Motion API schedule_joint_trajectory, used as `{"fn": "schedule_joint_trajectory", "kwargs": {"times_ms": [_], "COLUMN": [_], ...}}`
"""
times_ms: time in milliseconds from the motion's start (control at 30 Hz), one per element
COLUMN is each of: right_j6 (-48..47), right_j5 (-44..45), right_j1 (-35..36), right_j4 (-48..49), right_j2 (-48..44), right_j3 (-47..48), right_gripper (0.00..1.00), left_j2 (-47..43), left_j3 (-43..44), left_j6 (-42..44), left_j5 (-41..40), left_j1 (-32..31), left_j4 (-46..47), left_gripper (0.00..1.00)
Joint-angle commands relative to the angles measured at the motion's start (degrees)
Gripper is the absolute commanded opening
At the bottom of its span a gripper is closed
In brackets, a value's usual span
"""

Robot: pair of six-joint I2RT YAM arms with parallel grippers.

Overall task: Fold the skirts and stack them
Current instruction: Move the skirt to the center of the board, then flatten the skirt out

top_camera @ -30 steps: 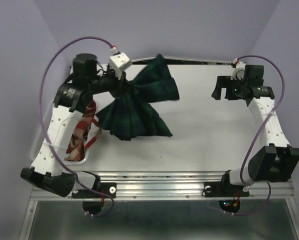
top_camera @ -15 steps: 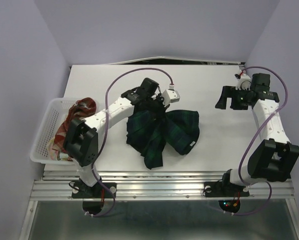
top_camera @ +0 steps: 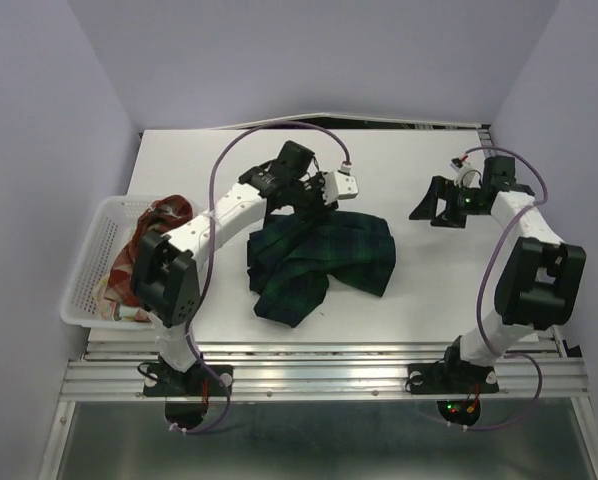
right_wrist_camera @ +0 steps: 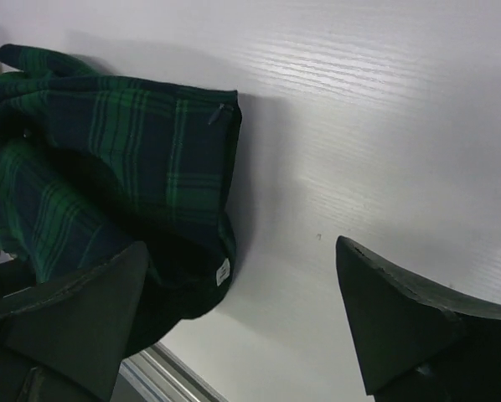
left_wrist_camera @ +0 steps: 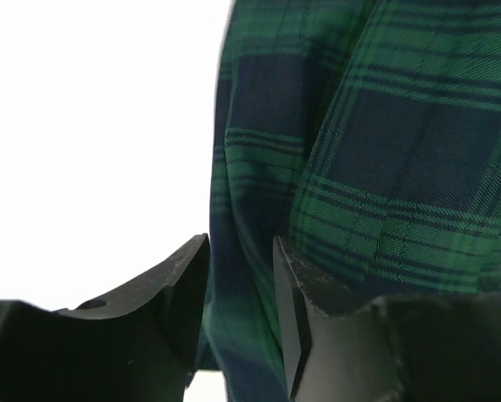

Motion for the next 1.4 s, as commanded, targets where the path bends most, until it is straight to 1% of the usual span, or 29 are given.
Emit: {"fn": "schedule_joint_trajectory", "kwargs": {"times_ms": [0,33,67,100,133,267,367,533,600,700,767,833,867,967,1000,1033,1067,1100,1133,1167,1200,1233,1267,1300,1367], "right_j6": [6.9,8.9,10.0,11.0,13.1,15.7,17.0,18.1,18.4,19.1,19.7,20.6,20.9,22.1,22.5,22.8,23.4,23.6,23.8,24.0,24.1,24.3,24.7,24.9,26.2], "right_j5": [-5.8,-6.3,-6.6,-6.9,-6.9,-7.9,-9.0,-9.5,-10.1,-10.9,-11.4,-11.8,-11.8,-12.3,-12.8,-13.1,-13.5,-13.8,-14.0,-14.1,-14.0,-13.5,-13.0,-12.4,-10.5], "right_j1": [0.9,1.5,1.5,2.2,2.8,3.9,5.0,6.1,6.1,6.7,6.7,7.3,7.8,8.9,8.9,8.9,8.9,8.9,8.9,8.9,8.9,8.9,8.9,8.9,7.8], "right_j4": [7.6,8.5,9.6,10.6,13.1,17.0,18.1,19.2,19.2,19.3,19.4,20.3,20.7,22.0,22.5,22.8,22.9,23.0,22.9,22.9,22.9,22.8,22.5,22.4,22.4], "right_j2": [6.3,8.8,10.0,10.9,11.8,15.7,17.8,21.1,22.3,24.0,24.8,25.2,25.4,25.6,26.0,26.1,26.3,26.4,26.6,26.6,26.4,25.6,25.0,24.1,20.9], "right_j3": [1.1,1.3,1.3,1.2,1.0,0.9,1.2,1.2,1.4,1.7,1.7,1.5,1.5,1.6,1.7,1.7,2.0,2.3,2.4,2.8,3.0,3.1,3.2,3.3,3.8], "right_gripper": [0.96,0.95,0.94,0.93,0.92,0.89,0.89,0.88,0.86,0.81,0.8,0.77,0.75,0.68,0.61,0.57,0.53,0.49,0.42,0.36,0.28,0.12,0.06,0.01,0.01], "left_j2": [-12.1,-13.1,-14.0,-14.4,-14.6,-10.9,-6.7,-1.0,0.1,2.0,2.7,3.7,4.1,4.2,3.9,3.7,3.5,3.3,3.1,3.0,2.9,1.8,0.7,-0.7,-6.3], "left_j3": [3.0,2.2,1.6,0.9,0.0,0.5,2.3,4.0,4.2,4.1,4.1,4.1,4.1,4.1,3.7,3.2,2.8,2.2,1.2,0.9,0.8,0.2,-0.2,-0.7,-2.2], "left_j6": [4.2,4.9,5.4,5.8,6.3,7.3,7.5,9.1,9.9,10.0,9.9,9.8,9.7,8.9,8.8,8.7,8.6,8.6,8.6,8.2,8.0,7.4,6.6,6.0,4.1], "left_j5": [-0.3,-1.0,-1.3,-1.8,-2.6,-8.1,-8.8,-12.5,-13.0,-13.9,-14.8,-15.5,-15.7,-15.9,-16.0,-16.4,-17.5,-18.1,-18.6,-19.1,-19.1,-19.4,-19.9,-19.9,-19.8], "left_j1": [-2.3,-3.3,-4.5,-5.7,-8.6,-15.4,-18.4,-22.3,-23.3,-24.5,-25.1,-25.7,-26.0,-26.7,-26.9,-27.0,-27.4,-27.5,-27.6,-27.7,-27.7,-27.7,-27.6,-27.1,-26.5], "left_j4": [-3.0,-3.0,-3.0,-2.7,-2.7,-2.7,-2.5,-2.5,-2.0,-0.3,0.5,1.2,1.2,1.6,2.1,2.4,3.0,3.4,3.8,3.6,2.9,1.8,1.6,1.4,0.9], "left_gripper": [0.59,0.59,0.74,0.87,0.87,0.87,0.87,0.87,0.87,0.87,0.86,0.82,0.77,0.69,0.61,0.53,0.41,0.37,0.32,0.19,0.06,0.01,0.0,0.0,0.0]}}
